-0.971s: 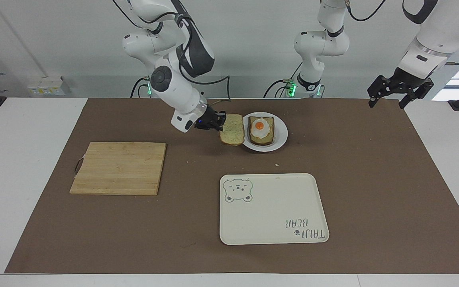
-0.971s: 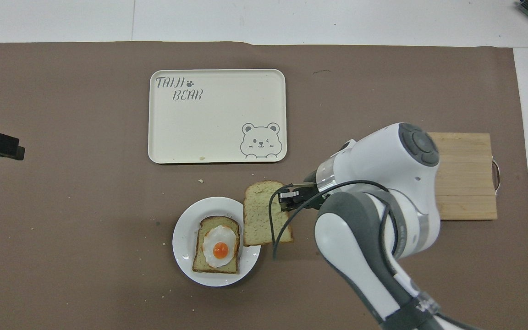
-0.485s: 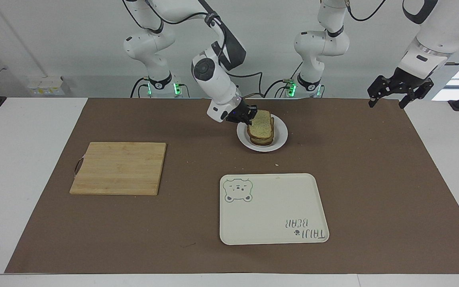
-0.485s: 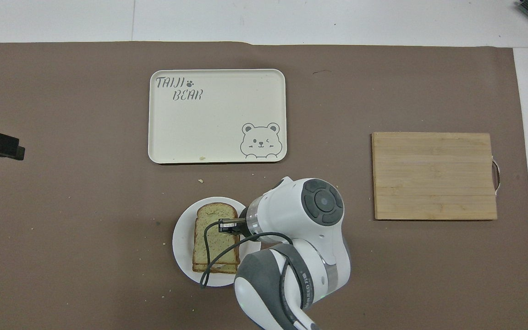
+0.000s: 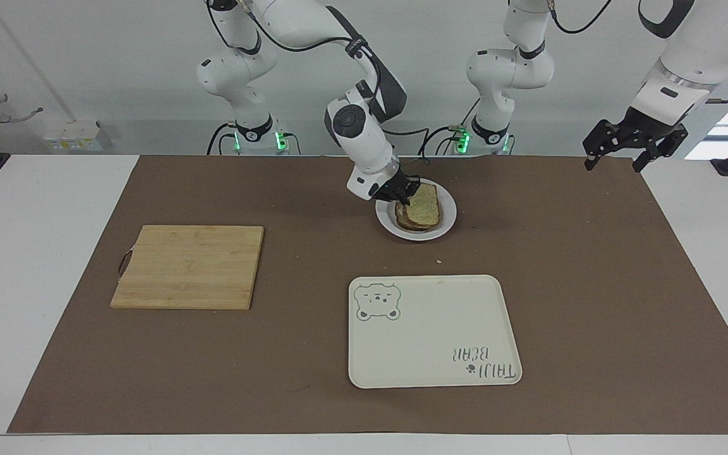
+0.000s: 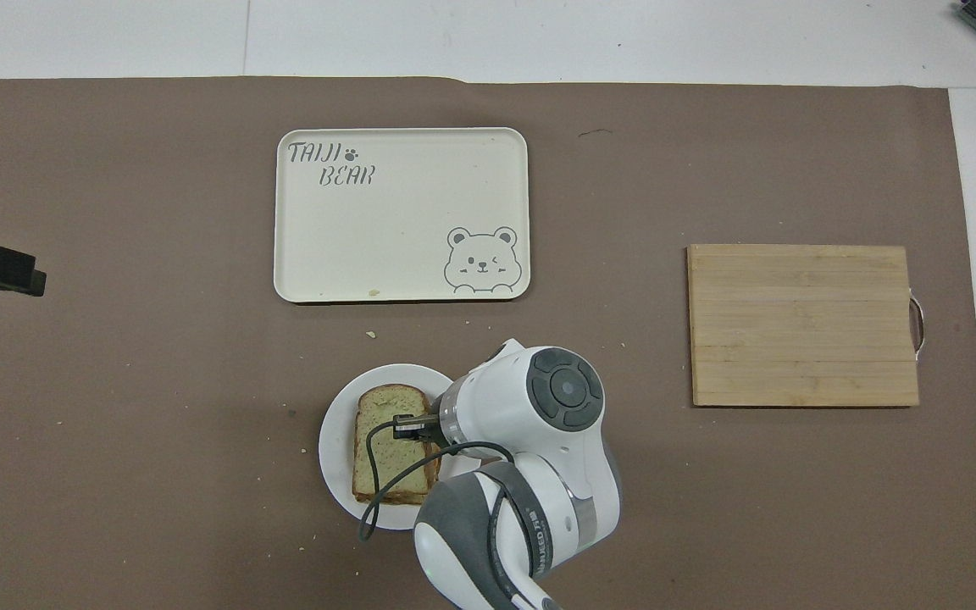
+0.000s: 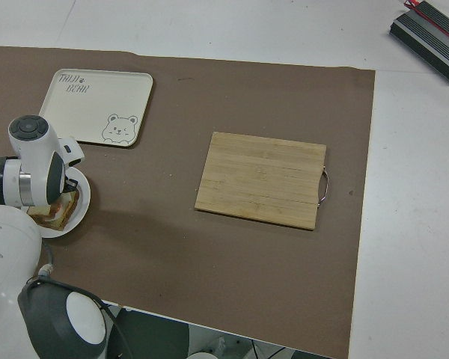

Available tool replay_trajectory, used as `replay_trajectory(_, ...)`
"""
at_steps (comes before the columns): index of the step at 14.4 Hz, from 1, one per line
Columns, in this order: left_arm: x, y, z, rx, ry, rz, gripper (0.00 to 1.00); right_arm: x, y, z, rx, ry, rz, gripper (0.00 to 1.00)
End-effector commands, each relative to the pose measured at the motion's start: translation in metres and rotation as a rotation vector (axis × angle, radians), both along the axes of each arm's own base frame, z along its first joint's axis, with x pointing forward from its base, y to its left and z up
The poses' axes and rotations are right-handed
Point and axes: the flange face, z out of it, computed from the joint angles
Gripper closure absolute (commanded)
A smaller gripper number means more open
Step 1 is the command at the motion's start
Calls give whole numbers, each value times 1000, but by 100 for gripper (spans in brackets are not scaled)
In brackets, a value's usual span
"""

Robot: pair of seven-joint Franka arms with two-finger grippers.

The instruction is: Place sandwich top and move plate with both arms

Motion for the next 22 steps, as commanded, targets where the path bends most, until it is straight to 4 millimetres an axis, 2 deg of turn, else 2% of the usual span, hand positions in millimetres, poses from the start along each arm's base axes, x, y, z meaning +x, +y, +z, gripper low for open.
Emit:
replay_trajectory(1, -2, 4, 1, 11, 10, -2, 0, -1, -4, -10, 18, -14, 14, 100)
replay_trajectory(2, -2, 4, 1, 11, 10, -2, 0, 2, -4, -9, 17, -13, 7, 98)
replay_trajectory(3, -2, 4, 2, 11, 9, -2, 0, 5, -6, -11, 15, -10, -1, 62)
replay_trajectory(4, -2, 4, 2, 11, 9, -2, 0, 7, -9, -12, 6, -13, 4, 7)
replay_trajectory(5, -2, 4, 1, 11, 10, -2, 0, 10, -11, -11, 5, -19, 6, 0)
replay_trajectory(7, -2, 4, 2, 11, 9, -2, 0, 17, -12, -10, 0, -36, 2, 0)
replay_trajectory(9, -2, 5, 2, 11, 9, -1, 0, 33, -26, 4, -35, -95, 25, 0)
replay_trajectory(13, -2, 4, 1, 11, 10, -2, 0, 62, -77, 41, -122, -195, 61, 0)
replay_trajectory(16, -3, 4, 3, 10, 7, -2, 0, 80, -133, 74, -196, -219, 61, 0)
replay_trajectory(22, -2, 4, 2, 11, 9, -2, 0, 87, -206, 102, -237, -82, 0, 0)
